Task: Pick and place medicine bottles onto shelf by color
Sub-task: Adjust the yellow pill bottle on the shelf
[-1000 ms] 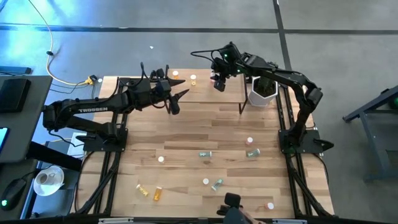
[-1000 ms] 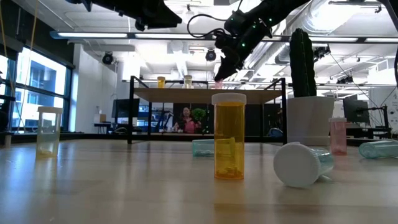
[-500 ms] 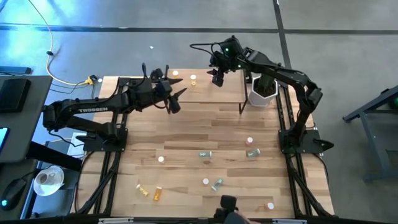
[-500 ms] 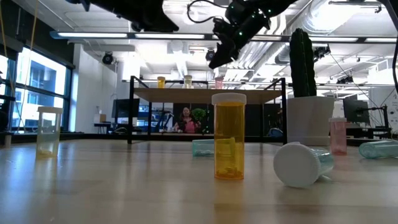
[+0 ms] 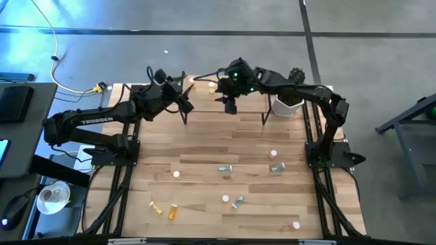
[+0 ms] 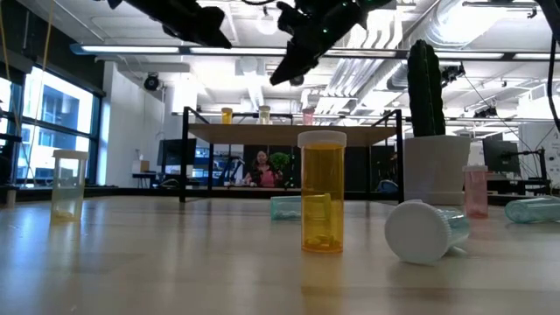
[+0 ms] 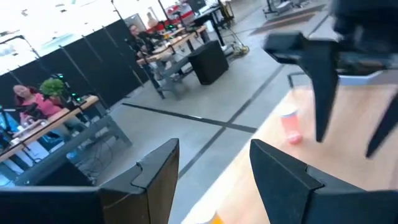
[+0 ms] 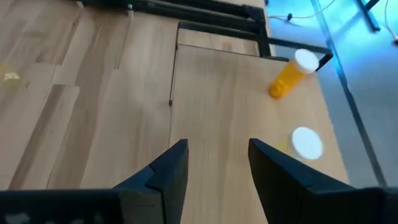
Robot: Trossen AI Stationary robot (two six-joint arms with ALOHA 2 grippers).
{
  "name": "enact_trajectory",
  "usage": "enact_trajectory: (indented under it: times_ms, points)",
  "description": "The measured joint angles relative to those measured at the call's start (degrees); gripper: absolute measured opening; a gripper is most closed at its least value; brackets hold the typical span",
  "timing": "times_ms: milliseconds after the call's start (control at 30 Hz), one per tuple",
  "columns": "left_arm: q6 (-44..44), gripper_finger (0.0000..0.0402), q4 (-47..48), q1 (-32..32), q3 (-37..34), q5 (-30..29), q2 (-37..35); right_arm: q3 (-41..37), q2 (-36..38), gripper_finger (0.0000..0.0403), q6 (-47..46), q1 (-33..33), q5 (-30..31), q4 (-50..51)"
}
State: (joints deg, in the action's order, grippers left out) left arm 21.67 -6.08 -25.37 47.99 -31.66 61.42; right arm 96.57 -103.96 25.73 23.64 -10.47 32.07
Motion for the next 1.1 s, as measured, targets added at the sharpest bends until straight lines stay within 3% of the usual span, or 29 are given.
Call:
enact_trajectory:
  times_ms: [500,1100]
  points:
    - [-0.52,0.0188,5.53,-7.79,0.0,2.99,-4.37,0.0,-9.1,0.0158,-0.31,-0.92,8.16,-7.1]
    - [-1.76,0.0188,6.31,-8.04,0.0,6.11,-4.34,0.0,-9.73,0.0158,-0.24,-0.77,12.4,-9.2]
